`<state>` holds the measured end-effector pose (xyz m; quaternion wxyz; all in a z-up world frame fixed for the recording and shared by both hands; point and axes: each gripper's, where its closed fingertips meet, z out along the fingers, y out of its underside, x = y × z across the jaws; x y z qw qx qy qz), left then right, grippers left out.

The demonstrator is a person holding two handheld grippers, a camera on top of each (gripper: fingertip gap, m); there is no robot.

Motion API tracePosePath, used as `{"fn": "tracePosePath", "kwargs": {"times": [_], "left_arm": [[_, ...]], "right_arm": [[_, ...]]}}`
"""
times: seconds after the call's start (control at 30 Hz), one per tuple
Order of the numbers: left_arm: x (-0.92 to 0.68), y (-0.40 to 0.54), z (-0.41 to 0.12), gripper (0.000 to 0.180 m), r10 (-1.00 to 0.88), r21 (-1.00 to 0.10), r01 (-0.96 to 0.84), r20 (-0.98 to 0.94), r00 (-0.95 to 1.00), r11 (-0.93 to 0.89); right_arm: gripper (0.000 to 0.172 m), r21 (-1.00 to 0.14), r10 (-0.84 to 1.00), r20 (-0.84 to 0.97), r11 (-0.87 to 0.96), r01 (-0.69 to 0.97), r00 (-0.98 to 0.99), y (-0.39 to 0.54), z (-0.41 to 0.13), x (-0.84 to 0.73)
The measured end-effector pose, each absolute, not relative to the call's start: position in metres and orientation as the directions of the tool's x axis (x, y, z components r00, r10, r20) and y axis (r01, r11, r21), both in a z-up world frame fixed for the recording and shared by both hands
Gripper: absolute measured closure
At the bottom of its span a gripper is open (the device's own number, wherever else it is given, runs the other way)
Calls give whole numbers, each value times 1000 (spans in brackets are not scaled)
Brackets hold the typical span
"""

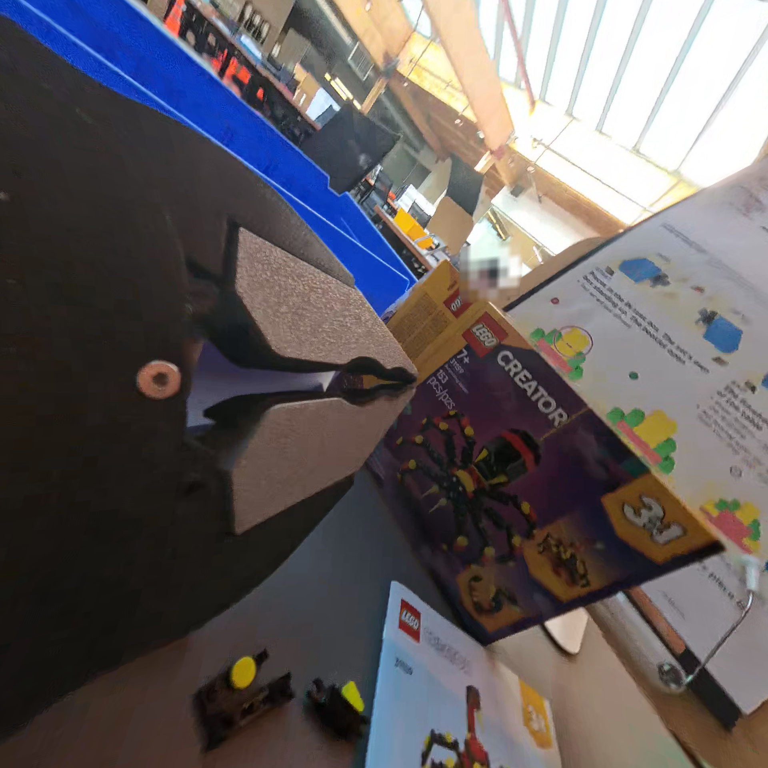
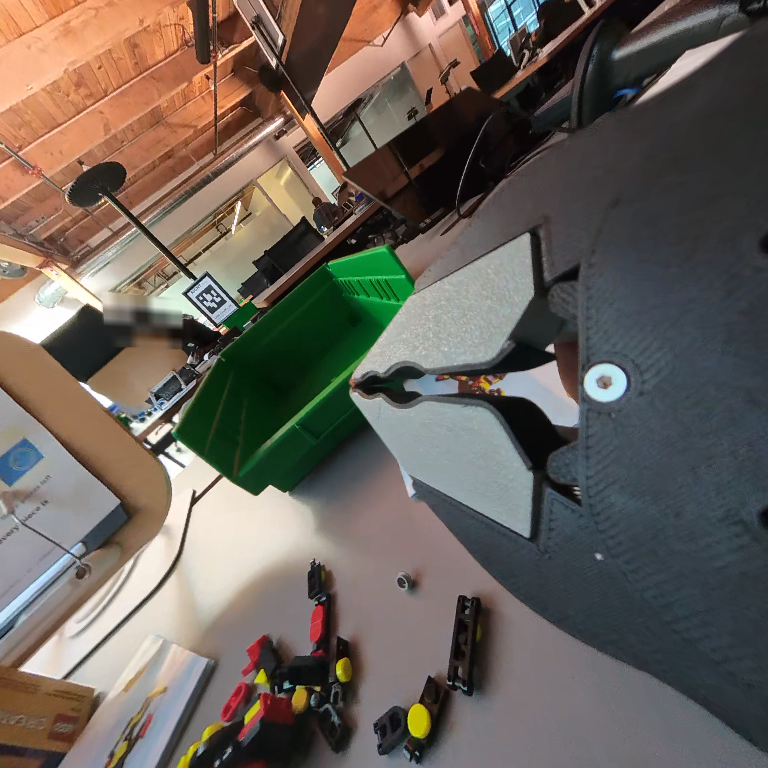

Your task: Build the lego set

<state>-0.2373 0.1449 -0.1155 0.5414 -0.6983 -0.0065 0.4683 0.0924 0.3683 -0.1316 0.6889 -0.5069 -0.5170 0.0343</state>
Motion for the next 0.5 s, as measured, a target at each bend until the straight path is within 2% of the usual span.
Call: {"fn": "tracePosePath", "kwargs": {"times": [0.07, 0.3, 0.4, 0.5], "left_arm": [[-242, 142, -114, 180, 525, -813, -444, -582, 621, -376], [-234, 162, -145, 180, 264, -867, -296, -418, 869, -400], [-230, 167, -157, 180, 167, -873, -219, -318, 933, -435], [-221, 175, -175, 180, 61, -814, -257, -336, 940, -521]], "right_arm": [[172, -698, 559, 710, 478, 532, 428, 371, -141, 88], [172, -676, 695, 668, 420, 606, 264, 370, -172, 75], [172, -698, 788, 587, 377, 609, 184, 365, -182, 71], [172, -782, 899, 417, 282, 555, 132, 359, -182, 70]]}}
